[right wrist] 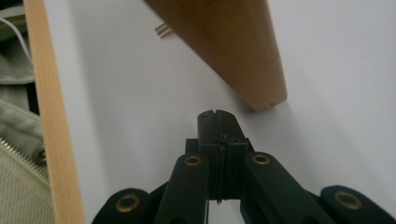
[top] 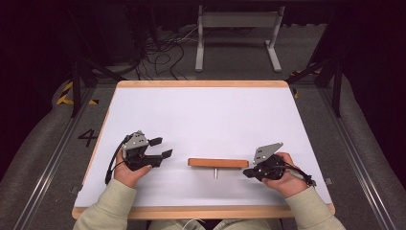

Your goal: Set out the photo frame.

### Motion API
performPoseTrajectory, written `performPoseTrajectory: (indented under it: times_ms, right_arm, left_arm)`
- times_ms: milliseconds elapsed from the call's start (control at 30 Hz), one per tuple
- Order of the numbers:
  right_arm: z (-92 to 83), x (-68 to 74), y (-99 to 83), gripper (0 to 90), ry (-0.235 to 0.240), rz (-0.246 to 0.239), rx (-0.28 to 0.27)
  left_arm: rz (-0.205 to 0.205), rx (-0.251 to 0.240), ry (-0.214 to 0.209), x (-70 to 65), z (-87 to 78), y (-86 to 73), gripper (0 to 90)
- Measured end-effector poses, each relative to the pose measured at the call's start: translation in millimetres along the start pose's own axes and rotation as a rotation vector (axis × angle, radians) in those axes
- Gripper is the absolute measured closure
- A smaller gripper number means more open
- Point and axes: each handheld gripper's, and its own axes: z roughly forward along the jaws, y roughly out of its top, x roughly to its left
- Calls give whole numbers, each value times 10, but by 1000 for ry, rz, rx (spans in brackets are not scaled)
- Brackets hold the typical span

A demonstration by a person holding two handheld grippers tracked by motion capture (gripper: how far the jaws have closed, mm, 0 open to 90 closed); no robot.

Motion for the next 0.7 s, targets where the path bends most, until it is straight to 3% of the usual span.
performPoseTrajectory:
  times_ms: [133,267,700]
  right_arm:
    - [33,-22,-9,900,-15,26,-7]
    - [50,-56,-27,900,-7,75,-48]
    - [93,-73,-26,900,10,118,-68]
  left_arm:
    - [3,5,1,-7,-2,0,351]
    - [0,5,4,-9,-4,-3,350]
    - [2,9,7,-9,-17,-7,350]
